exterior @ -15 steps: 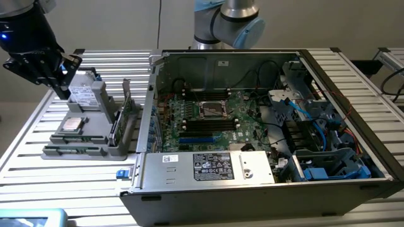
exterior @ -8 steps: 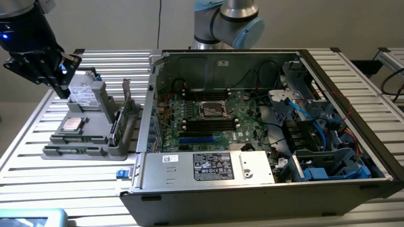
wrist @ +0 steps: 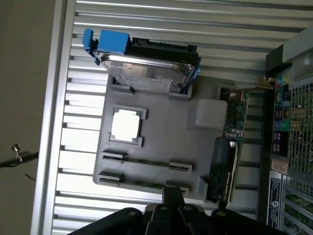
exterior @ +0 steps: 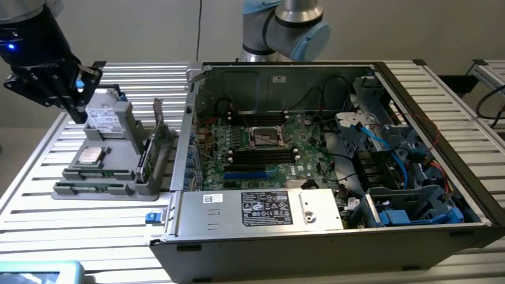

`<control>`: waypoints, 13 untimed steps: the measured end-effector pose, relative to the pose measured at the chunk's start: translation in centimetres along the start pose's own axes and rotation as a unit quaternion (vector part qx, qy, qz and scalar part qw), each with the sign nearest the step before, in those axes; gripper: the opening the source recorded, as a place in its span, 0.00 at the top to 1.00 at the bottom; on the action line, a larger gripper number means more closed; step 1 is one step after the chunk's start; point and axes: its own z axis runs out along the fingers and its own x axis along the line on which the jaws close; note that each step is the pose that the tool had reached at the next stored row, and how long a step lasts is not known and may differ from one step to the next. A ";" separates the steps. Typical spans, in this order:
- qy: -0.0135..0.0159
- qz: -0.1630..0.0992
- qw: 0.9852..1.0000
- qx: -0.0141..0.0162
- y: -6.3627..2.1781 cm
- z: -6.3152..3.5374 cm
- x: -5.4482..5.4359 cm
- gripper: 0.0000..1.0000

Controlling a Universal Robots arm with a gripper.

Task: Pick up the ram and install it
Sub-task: 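Pick up the ram and move it above insertion slot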

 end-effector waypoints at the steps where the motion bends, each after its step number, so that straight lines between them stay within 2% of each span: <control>1: 0.000 -0.010 1.000 -0.001 0.00 0.03 0.0 0.89; 3: 0.001 -0.028 1.000 -0.003 -0.01 0.09 0.0 0.89; 6: 0.001 -0.053 0.999 -0.011 -0.01 0.15 0.0 0.89; 8: 0.002 -0.070 0.997 -0.013 0.00 0.17 0.0 0.89; 10: 0.003 -0.089 0.996 -0.012 -0.01 0.19 0.0 0.89; 13: 0.005 -0.116 0.993 -0.008 -0.02 0.19 0.0 0.89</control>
